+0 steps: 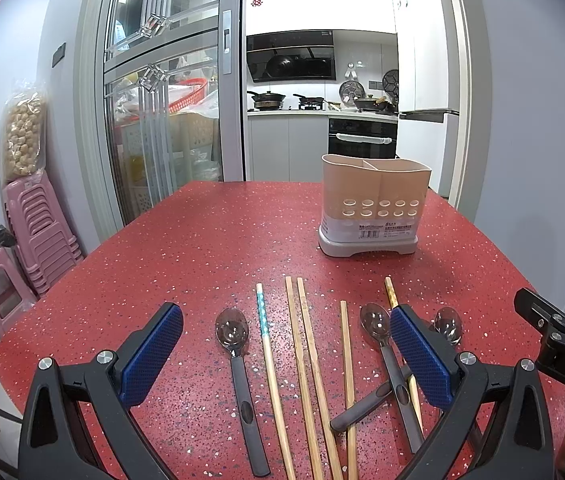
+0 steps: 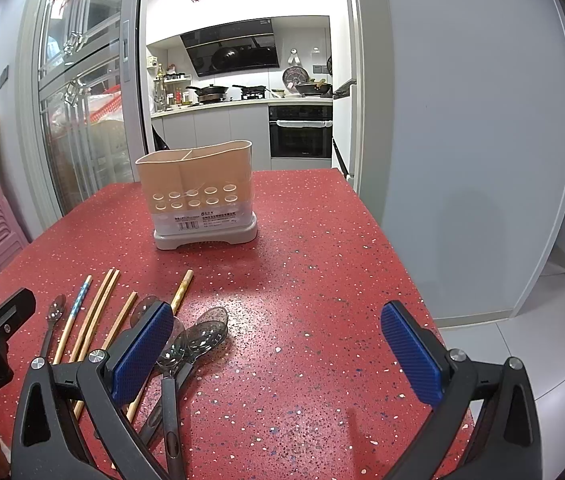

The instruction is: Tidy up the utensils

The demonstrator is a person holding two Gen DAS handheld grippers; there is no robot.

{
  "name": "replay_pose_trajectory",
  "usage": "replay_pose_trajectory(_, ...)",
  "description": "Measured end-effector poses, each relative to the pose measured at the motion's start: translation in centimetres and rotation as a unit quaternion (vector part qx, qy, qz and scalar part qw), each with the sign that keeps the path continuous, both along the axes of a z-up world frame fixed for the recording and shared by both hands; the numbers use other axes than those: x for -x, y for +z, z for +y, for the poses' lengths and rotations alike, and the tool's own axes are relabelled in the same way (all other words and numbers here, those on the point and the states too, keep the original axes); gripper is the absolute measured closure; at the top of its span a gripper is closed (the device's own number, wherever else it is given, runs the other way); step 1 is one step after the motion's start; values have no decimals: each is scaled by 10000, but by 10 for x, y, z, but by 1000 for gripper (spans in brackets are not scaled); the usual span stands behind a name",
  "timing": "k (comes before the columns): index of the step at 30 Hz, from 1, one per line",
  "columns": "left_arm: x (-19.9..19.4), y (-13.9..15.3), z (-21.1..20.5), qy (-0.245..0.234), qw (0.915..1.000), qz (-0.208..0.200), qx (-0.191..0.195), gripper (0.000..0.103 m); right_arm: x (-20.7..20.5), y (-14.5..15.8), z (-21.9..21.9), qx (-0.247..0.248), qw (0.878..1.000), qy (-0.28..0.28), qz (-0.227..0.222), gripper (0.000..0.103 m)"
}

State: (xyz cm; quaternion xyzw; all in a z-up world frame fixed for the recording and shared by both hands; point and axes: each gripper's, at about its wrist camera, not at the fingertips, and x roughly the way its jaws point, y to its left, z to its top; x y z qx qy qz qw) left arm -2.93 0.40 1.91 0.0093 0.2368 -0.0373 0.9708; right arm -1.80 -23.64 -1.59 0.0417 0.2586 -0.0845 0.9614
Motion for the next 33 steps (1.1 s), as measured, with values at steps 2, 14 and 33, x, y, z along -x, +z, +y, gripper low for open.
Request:
replay_pose_trajectory(2,0,0,0,-1,10000,-3,3,0,0,0,0,-1,10000,-2,2,0)
replay_pose_trajectory(14,0,-1,2,42,10000,46,23,0,-1,0,1,-17,10000,3,49,0)
replay_pose_trajectory(33,-64,-35,54,426,9812,1854,317,0,-51,-7,-2,-602,9786,1149,1597,1)
